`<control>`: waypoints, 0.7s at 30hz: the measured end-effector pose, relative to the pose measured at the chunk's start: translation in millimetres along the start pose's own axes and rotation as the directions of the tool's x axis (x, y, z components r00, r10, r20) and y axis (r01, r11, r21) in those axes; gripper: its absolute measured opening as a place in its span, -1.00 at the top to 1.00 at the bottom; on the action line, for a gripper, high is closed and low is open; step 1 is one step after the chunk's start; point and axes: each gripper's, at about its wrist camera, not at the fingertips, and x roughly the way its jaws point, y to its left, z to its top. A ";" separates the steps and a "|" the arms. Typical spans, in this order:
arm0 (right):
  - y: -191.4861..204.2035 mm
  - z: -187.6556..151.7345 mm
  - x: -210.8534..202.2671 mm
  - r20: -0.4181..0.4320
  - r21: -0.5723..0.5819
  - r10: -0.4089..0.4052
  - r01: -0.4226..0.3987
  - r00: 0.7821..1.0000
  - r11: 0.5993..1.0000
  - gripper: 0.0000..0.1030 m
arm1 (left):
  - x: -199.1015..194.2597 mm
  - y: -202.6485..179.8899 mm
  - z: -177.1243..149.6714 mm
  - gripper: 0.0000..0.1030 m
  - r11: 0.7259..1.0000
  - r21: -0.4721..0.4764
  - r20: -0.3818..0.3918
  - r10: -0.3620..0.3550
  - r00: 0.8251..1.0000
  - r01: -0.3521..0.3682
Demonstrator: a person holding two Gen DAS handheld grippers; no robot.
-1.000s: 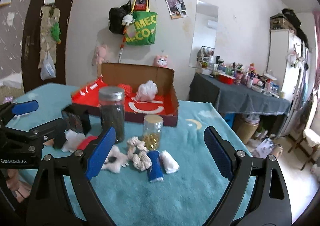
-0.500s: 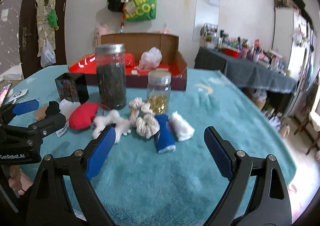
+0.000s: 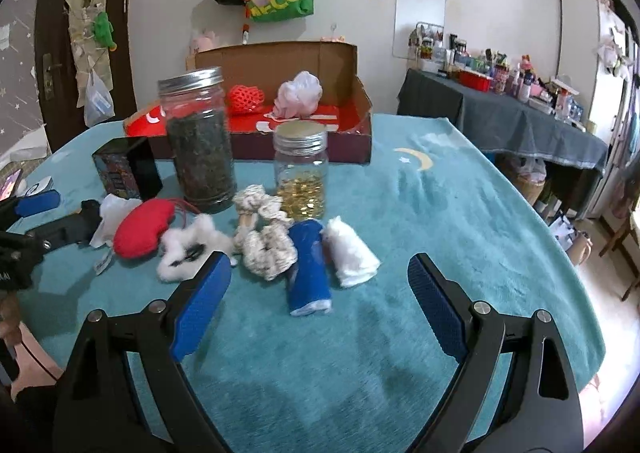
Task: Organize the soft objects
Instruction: 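Withdraw both tools from the box back toward the table items, then grasp the black pom-pom with the left tool while the right tool grasps the white cloth roll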
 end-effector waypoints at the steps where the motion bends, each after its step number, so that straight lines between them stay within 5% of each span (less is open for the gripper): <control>1: -3.5 1.8 3.1 -0.012 0.006 0.001 -0.001 1.000 1.000 -0.76 | 1.0 5.4 1.5 -1.00 1.000 -0.005 -0.007 -0.005 1.000 0.005; 13: -29.5 15.9 26.9 -0.076 -0.006 0.000 -0.001 0.997 1.000 -0.76 | 23.6 39.0 0.6 -0.92 1.000 0.029 -0.131 -0.008 0.991 0.012; 21: -40.8 16.5 43.1 -0.133 0.043 0.064 -0.058 0.989 0.997 -0.75 | 29.9 34.4 4.2 -0.62 0.995 0.044 -0.152 -0.078 0.985 0.086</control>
